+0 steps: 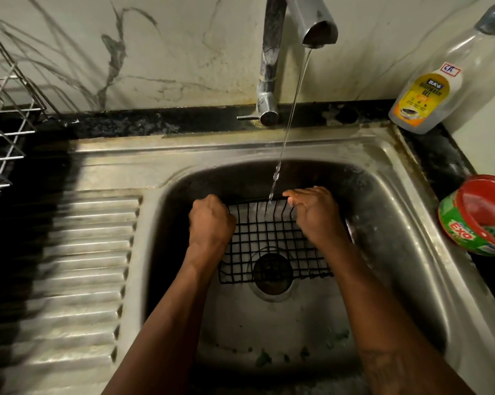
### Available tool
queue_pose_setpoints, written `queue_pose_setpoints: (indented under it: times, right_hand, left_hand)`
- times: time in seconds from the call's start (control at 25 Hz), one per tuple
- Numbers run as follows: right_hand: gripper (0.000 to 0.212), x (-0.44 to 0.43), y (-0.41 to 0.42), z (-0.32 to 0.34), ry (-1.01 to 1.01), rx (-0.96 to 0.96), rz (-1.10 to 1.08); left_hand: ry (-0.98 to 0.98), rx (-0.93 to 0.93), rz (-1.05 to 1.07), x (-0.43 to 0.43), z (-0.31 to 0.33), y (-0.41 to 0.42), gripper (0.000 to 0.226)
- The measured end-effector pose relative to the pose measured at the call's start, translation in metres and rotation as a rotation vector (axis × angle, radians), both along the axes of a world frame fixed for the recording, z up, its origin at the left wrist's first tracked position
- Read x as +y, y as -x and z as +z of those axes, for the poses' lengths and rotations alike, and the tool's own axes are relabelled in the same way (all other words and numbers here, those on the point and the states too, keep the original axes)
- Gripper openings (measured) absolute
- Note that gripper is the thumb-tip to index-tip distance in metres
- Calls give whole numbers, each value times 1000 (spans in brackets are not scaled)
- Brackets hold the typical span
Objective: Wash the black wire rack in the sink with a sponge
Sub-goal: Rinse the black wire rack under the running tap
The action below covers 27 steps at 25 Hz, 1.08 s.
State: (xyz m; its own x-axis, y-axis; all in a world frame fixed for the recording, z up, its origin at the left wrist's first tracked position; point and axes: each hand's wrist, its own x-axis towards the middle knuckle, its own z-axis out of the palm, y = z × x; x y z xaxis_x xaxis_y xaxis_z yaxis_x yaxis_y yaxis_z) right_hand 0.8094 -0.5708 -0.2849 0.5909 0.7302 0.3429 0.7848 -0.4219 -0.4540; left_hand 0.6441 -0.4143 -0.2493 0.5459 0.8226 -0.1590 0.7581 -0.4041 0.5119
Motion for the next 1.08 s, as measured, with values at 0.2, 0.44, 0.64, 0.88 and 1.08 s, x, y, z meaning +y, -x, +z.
queue_pose_setpoints:
  times: [0.2,0.44,0.64,0.88,1.08]
  right_hand:
    - [26,45,41,-1,53,-2,204]
    - [30,32,32,7,-246,255,-94]
    - [24,34,45,18,-284,790,-182]
    - [21,40,29,-15,-366,1626,-353]
    - [23,42,60,-10,179,1730,-49]
  left_hand:
    - [188,-85,30,-8,-9,-12,30]
    - [-48,72,117,-25,1,-4,56]
    - [250,-220,342,-27,-10,-21,64]
    - [317,-447,501,-29,-8,-21,49]
    - [351,-527,526,-27,-17,-20,54]
